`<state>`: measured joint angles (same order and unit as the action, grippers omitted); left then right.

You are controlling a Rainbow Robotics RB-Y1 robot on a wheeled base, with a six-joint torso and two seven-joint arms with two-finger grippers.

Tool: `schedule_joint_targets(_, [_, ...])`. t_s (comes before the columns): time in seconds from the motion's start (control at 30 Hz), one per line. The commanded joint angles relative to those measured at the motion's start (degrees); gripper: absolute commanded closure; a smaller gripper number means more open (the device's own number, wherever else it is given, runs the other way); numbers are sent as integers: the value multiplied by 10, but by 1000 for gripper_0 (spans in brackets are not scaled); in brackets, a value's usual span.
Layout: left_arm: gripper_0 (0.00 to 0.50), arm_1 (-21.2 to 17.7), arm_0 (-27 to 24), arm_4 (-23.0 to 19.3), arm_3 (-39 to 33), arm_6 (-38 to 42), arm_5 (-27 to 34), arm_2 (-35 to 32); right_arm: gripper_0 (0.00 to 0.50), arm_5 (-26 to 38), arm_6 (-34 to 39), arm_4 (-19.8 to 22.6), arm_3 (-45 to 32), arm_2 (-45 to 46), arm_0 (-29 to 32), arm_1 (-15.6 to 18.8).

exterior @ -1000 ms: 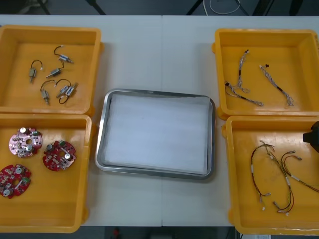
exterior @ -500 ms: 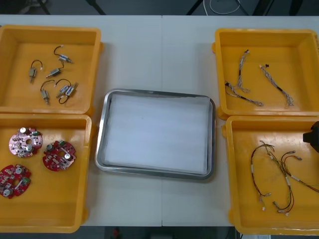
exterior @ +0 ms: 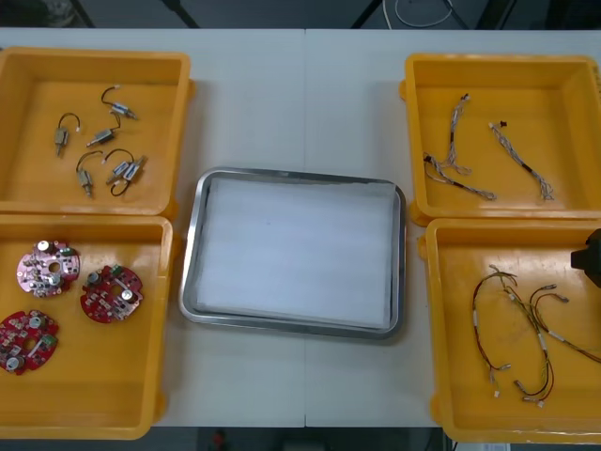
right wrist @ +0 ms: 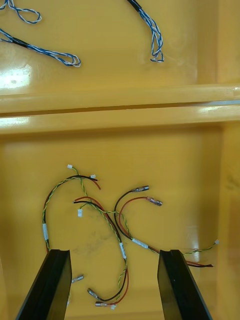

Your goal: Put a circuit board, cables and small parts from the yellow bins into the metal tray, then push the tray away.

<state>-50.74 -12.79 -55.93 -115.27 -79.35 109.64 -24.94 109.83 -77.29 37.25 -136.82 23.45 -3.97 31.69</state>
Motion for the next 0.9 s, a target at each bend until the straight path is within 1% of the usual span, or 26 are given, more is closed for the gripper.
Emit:
schedule_joint_targets(0.03, [0, -21, 10, -4, -14, 16, 4, 5, 0, 2, 20, 0, -5, -8, 9, -3])
schedule_joint_targets(0.9, [0, -21, 10, -4, -14, 16, 4, 5, 0, 2, 20, 0, -5, -8, 9, -3])
